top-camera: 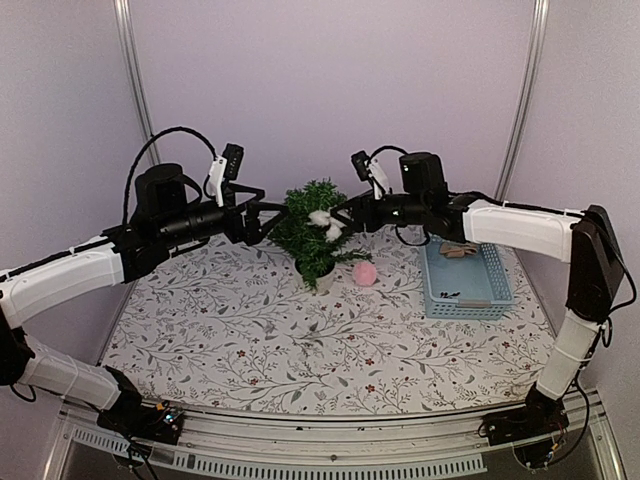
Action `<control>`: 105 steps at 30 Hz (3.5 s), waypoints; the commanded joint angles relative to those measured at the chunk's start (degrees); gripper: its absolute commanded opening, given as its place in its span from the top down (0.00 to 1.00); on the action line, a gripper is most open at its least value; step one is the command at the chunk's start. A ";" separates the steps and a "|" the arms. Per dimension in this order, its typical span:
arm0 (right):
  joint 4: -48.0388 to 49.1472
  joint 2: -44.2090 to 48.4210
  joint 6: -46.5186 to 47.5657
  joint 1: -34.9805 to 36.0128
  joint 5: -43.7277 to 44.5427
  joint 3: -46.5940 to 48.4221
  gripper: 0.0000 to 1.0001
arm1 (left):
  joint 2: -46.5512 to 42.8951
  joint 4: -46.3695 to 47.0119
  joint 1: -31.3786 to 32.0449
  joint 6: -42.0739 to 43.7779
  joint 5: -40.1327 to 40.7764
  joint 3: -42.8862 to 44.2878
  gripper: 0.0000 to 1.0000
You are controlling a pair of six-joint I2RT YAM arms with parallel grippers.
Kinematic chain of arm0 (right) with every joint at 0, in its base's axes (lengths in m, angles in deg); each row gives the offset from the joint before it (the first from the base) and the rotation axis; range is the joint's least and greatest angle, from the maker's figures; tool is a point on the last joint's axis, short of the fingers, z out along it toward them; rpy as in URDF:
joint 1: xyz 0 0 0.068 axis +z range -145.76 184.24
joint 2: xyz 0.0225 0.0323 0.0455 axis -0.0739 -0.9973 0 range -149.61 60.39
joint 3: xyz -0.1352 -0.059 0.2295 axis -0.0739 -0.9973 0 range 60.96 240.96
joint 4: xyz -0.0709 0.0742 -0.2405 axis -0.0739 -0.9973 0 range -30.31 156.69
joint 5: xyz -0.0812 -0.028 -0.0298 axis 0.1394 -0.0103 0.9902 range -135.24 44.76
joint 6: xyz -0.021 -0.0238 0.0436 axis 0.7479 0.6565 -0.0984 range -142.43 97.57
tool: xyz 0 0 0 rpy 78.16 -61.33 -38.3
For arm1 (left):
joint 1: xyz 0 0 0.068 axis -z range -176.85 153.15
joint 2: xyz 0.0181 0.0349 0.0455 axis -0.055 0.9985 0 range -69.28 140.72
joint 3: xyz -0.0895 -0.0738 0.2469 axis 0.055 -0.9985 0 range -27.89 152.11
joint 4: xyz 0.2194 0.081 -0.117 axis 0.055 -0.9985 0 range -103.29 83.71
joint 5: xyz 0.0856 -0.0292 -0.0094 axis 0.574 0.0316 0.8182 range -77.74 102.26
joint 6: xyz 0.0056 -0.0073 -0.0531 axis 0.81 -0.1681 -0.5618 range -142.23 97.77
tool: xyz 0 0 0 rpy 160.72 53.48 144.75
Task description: Decorate the small christmas tree
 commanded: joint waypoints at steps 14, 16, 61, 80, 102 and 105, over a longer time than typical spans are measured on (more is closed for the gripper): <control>-2.52 14.01 0.76 -5.44 2.33 -8.13 0.38 | -2.20 0.67 -1.64 -1.04 3.86 -1.17 0.01; -3.42 17.98 0.02 -8.54 1.84 -12.73 0.37 | -1.97 0.24 -2.09 -1.88 4.18 -1.19 0.01; -1.53 -12.96 -24.87 -35.04 22.89 -9.90 0.47 | -5.54 6.67 -2.96 -6.54 18.69 -8.74 0.01; 1.94 -7.03 -21.77 -35.11 17.40 -13.51 1.00 | 3.64 9.76 -15.79 -13.03 8.56 -14.13 0.01; 1.18 8.93 -19.18 -34.93 11.28 -18.70 1.00 | 39.70 45.73 -18.56 -24.02 -14.24 -12.97 0.35; 1.26 10.10 -19.18 -34.98 11.25 -19.25 1.00 | 44.53 50.75 -17.76 -27.46 -15.98 -11.32 0.39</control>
